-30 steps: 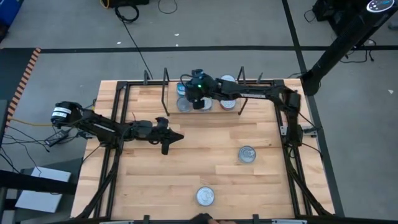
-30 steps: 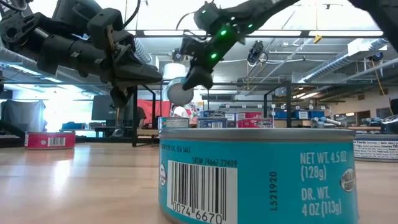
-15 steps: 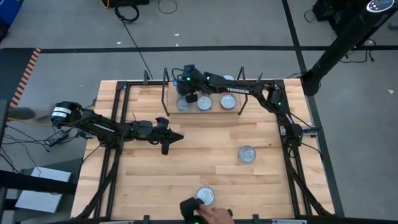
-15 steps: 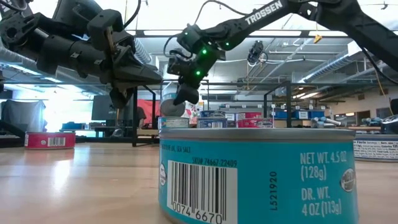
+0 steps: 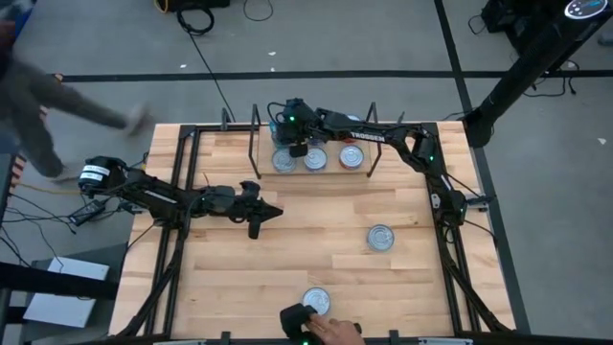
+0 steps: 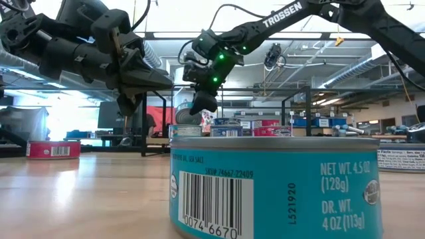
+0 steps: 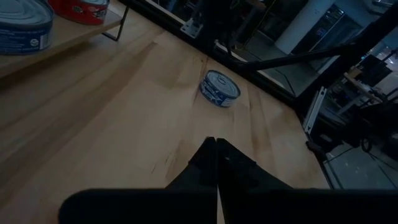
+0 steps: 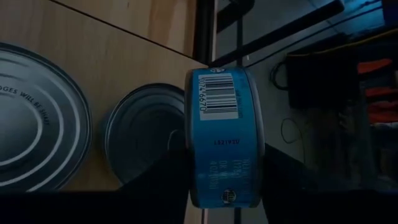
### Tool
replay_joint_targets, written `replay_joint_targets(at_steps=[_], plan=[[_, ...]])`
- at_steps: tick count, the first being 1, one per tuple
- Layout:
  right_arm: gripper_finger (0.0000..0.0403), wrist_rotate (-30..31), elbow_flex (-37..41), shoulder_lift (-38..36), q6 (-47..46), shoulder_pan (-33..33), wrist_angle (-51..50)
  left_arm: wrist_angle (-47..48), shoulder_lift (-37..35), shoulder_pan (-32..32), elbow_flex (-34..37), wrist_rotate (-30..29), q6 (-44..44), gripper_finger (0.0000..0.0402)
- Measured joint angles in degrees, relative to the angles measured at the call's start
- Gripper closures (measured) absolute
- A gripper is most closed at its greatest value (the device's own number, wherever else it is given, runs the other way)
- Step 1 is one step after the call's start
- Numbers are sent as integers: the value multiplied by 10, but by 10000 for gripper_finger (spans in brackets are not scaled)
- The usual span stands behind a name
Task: Stack canned seafood by type on shelf
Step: Stack the center light blue tuna can on top of the other light blue tuna can on the shelf
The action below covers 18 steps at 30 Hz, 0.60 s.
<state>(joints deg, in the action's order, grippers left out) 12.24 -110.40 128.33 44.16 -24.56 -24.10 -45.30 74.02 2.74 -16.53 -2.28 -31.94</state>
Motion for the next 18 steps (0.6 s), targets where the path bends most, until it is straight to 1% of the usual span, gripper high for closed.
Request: replay_joint_targets(at_steps=[4,13,18], plan=[[232,-1,0,0,0,0,-4,0,0,0,0,6,0,401],[166,-18,2,0,-1,0,-66,0,0,0,0,22,-2,401],[141,-18,2,0,-2,2,-78,0,0,0,0,26,-3,401]])
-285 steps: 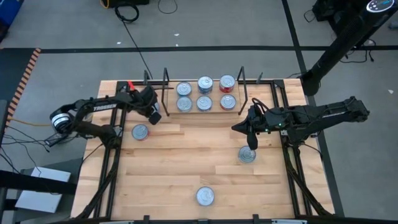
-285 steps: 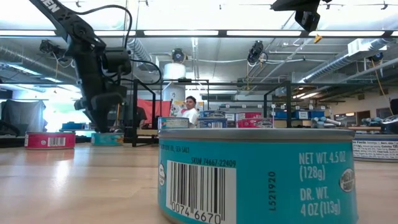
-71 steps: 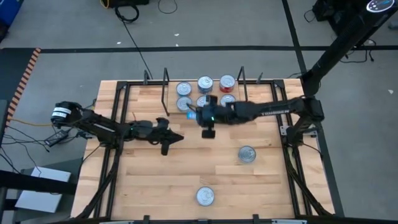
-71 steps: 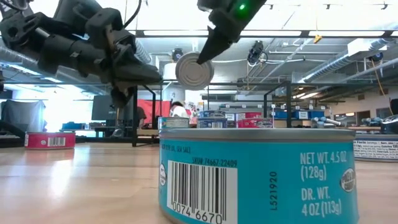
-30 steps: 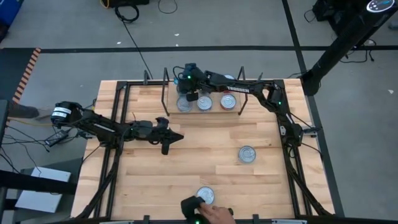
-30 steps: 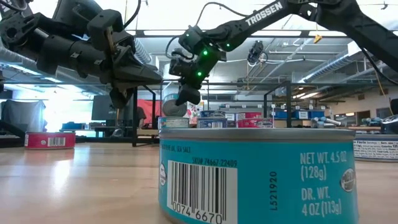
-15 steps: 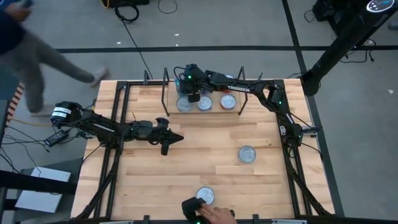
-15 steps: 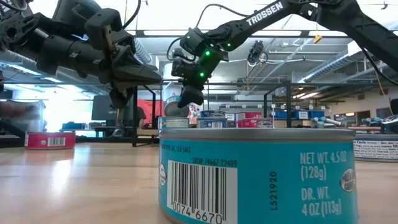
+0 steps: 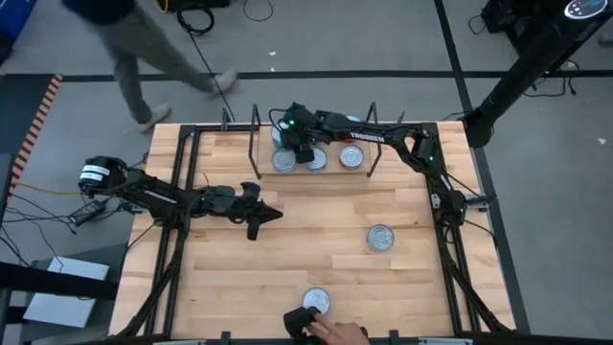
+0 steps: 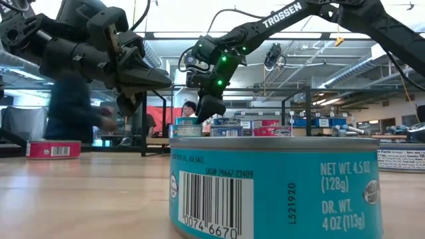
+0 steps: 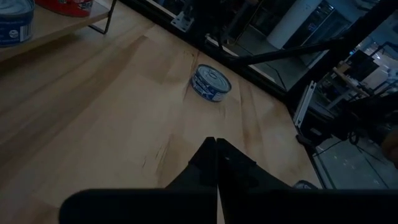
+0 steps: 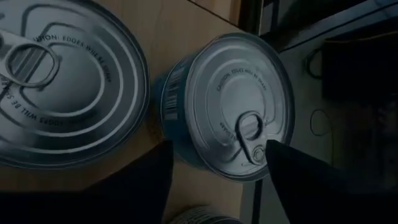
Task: Stack canned seafood by type on shelf
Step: Stack the center light blue tuna can on top of the other light blue tuna can on the shelf, then stack the middle right blue tuna can on top of the other blue tuna can on the shelf
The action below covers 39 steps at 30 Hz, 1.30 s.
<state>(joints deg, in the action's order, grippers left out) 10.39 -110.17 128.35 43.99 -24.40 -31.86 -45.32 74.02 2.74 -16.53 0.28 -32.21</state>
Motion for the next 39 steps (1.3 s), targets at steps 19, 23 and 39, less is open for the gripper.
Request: replay_joint_targets(at_steps=[19,23,39], plan=[[373,-118,-198,-9,-233,66,-251,-16,0,0,-7,6,36,401],[393,-193,-158,-26,-294,81,-212,-16,0,0,-15,9,63,401],[401,-128,382,-352,-574,227,134,-5,0,0,-24,51,94,401]])
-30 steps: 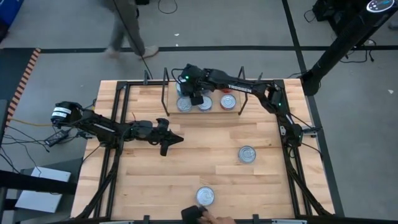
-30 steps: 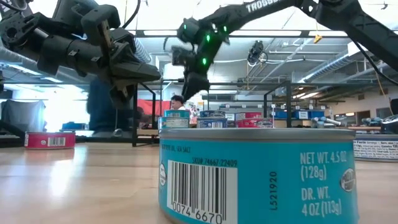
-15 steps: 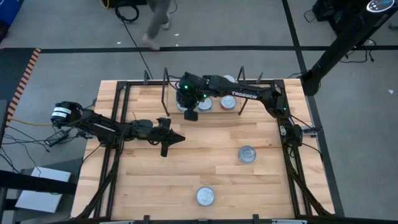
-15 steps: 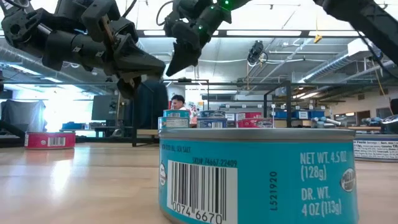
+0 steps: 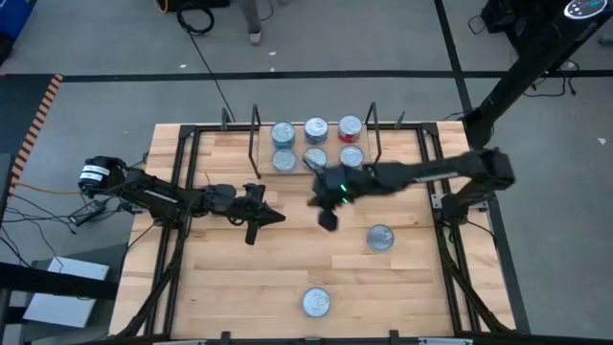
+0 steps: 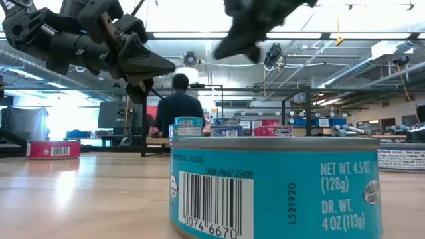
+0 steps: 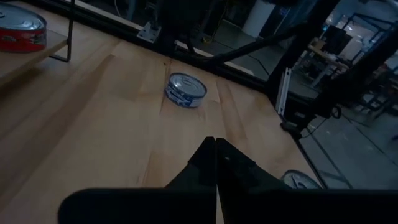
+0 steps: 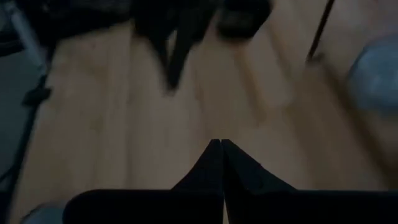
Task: Stack canned seafood by type on shelf
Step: Stack the middle right blue tuna can on top of the other blue tuna can on the shelf
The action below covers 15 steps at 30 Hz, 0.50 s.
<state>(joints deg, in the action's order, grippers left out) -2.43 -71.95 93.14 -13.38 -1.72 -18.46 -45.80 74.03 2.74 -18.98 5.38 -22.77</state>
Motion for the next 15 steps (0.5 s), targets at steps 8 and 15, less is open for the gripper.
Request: replay_joint_targets(at_steps=[8,15], plan=[[402,60,82,-83,-173,156,-31,16,0,0,0,26,15,401],[400,69,83,-82,-330,267,-138,26,0,0,0,31,15,401]])
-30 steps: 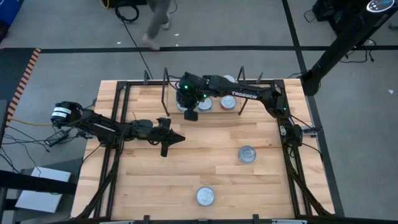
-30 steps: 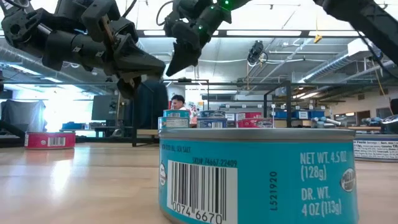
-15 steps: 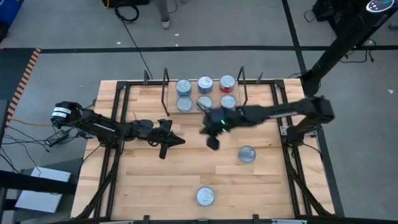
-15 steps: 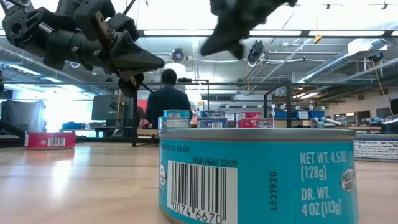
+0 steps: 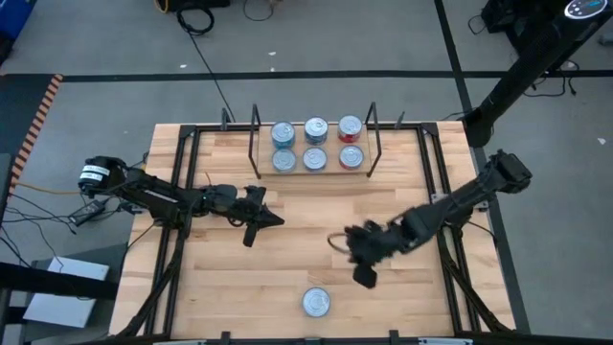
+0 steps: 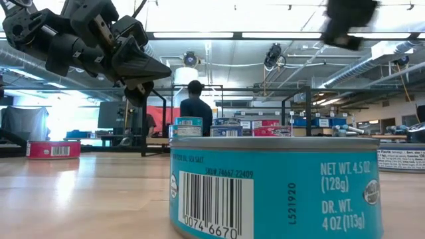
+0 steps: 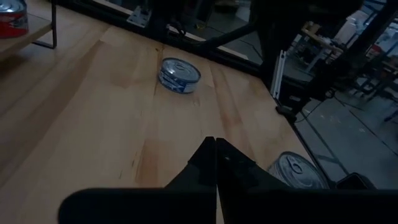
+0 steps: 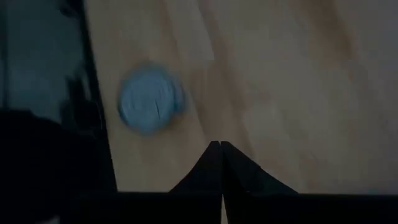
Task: Stack canned seafood by type on shelf
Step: Stack the middle right blue tuna can on top of the other blue tuna can on the shelf
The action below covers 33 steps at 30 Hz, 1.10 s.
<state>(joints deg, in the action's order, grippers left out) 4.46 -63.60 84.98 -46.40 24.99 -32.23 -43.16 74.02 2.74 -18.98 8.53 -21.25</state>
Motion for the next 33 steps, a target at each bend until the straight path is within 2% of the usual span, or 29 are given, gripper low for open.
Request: replay_joint_targets(at_steps=[6,10,15,19,33], plan=[[362,41,0,2,-143,58,-158,13,0,0,0,-2,0,401],[321,70,0,2,-169,48,-230,21,0,0,0,-3,0,401],[274,59,30,2,-137,12,-205,23,0,0,0,-4,0,401],[254,27,77,2,-139,-9,-161,24,0,0,0,-5,-2,401],[259,17,181,0,-127,-34,-52,25,0,0,0,-11,-2,400]])
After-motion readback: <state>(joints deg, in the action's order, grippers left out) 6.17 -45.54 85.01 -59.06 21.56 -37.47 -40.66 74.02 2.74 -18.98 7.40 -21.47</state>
